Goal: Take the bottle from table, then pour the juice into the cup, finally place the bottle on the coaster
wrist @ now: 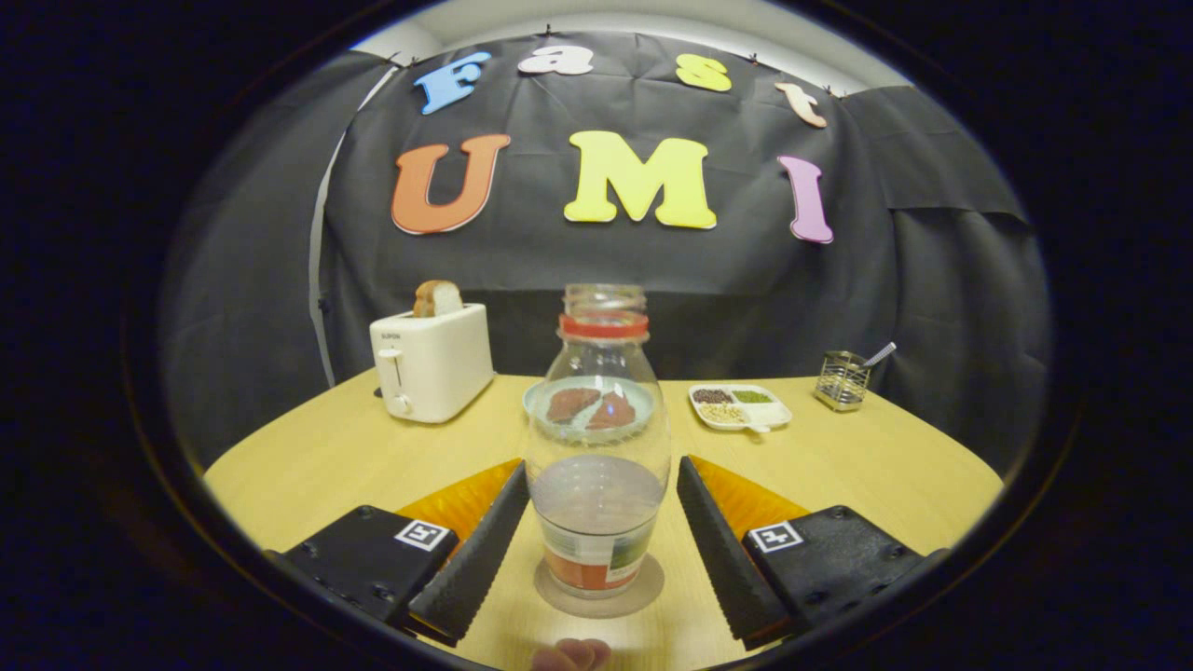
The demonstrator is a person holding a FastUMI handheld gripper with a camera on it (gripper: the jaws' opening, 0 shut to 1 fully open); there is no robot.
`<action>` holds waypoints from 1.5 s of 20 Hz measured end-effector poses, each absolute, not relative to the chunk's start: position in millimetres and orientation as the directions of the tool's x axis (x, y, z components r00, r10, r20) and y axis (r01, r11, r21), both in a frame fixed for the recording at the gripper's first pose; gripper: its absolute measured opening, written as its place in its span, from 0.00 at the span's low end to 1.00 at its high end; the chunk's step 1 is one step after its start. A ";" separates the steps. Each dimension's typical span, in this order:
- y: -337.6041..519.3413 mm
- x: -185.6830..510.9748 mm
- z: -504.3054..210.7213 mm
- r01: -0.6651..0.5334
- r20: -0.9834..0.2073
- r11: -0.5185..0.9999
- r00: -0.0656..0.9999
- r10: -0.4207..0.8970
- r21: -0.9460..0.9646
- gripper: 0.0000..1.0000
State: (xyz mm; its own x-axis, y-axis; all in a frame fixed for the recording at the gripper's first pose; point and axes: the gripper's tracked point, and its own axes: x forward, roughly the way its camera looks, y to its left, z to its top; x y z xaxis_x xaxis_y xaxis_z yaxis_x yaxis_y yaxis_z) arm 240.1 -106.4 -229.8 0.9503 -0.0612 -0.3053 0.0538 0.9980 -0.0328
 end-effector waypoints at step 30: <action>-87.2 -26.8 33.8 0.128 0.018 0.990 0.991 -0.129 0.051 0.99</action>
